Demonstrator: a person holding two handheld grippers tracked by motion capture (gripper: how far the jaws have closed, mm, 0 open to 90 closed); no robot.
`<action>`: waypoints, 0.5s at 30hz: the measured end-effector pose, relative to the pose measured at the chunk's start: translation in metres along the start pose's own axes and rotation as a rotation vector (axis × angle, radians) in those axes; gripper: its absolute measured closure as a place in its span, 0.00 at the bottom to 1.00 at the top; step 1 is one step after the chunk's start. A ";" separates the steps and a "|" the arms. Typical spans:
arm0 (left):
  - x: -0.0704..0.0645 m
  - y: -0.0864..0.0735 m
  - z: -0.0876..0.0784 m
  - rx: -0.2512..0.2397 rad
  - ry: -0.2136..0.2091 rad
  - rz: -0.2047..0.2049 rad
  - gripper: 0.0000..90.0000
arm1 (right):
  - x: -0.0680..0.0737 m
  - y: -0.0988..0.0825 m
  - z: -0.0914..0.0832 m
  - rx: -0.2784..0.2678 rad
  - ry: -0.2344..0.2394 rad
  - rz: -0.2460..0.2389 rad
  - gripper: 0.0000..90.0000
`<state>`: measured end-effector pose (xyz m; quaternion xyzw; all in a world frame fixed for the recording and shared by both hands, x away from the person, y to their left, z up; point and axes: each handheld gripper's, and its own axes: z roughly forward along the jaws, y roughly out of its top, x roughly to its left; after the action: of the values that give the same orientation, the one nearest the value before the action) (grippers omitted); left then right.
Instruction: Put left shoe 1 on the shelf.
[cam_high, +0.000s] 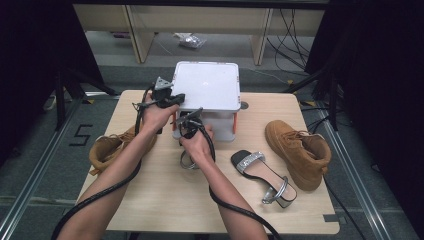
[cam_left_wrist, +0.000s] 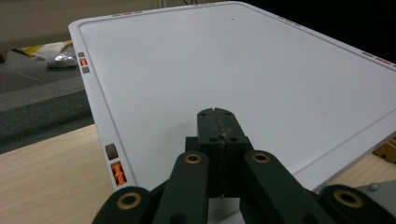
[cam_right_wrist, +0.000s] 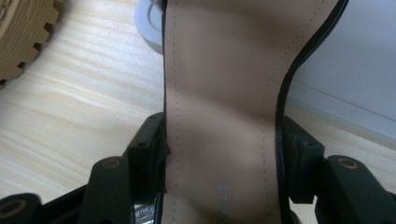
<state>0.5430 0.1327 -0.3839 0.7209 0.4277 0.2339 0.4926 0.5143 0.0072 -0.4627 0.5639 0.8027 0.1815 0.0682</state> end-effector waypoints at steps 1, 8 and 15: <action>0.000 0.000 0.000 -0.001 0.000 0.000 1.00 | 0.000 0.000 0.000 0.001 0.006 0.001 0.48; 0.000 0.000 0.000 -0.002 -0.002 0.003 1.00 | -0.005 -0.002 0.009 -0.091 -0.055 -0.136 0.43; 0.000 0.001 0.001 0.007 0.005 0.009 1.00 | 0.001 -0.010 -0.021 -0.147 0.002 -0.056 0.37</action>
<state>0.5438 0.1320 -0.3832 0.7238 0.4264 0.2367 0.4881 0.4989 0.0008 -0.4468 0.5344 0.8029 0.2385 0.1138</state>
